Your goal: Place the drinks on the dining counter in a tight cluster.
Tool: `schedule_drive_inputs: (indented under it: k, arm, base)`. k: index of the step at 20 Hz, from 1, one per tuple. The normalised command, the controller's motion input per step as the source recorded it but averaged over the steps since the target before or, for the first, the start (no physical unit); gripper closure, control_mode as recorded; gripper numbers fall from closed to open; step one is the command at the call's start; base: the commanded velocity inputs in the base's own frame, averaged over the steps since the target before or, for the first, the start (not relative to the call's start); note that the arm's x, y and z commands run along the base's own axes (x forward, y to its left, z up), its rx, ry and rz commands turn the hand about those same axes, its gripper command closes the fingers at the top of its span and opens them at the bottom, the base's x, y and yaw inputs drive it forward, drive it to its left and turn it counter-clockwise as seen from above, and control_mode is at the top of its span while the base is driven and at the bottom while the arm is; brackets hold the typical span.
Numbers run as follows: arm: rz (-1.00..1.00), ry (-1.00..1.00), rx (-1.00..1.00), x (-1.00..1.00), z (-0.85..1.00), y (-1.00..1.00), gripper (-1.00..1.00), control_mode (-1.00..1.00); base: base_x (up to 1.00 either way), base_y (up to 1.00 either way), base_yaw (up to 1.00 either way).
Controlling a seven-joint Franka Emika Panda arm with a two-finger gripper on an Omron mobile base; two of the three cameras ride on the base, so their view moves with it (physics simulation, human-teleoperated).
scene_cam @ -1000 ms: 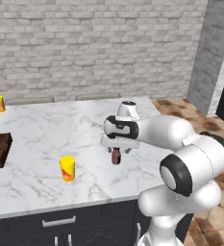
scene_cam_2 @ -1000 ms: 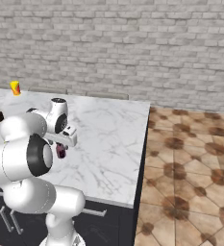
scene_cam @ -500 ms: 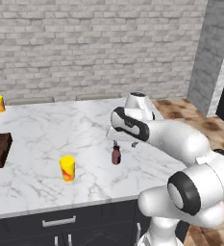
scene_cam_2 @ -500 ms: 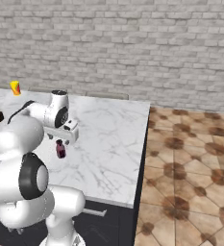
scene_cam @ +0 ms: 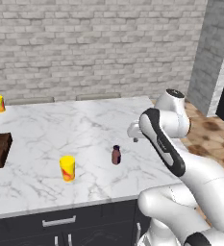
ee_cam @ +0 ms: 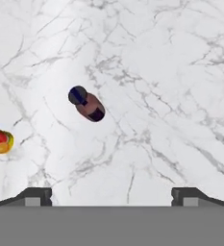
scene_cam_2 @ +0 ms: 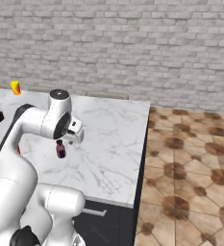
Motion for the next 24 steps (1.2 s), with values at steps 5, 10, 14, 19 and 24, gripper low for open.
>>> schedule_drive_inputs:
  k: [5,10,14,19,24]
  arm:
    - [0.01,-0.13,0.00,-0.45,0.91,-0.23,-1.00,-1.00]
    - [0.00,-0.01,-0.03,-0.30,0.69,0.08,-1.00,-1.00]
    - [-0.01,0.02,-0.07,-0.33,0.42,0.11,-1.00,-1.00]
    - [-0.09,0.07,-0.13,-0.20,0.16,0.01,-1.00,-1.00]
    - [-0.09,0.02,-0.05,-0.24,0.20,-0.04,-1.00,-1.00]
  base:
    - [0.00,0.00,0.00]
    - [0.00,0.00,0.00]
    - [0.00,0.00,0.00]
    - [0.00,0.00,0.00]
    - [0.00,0.00,0.00]
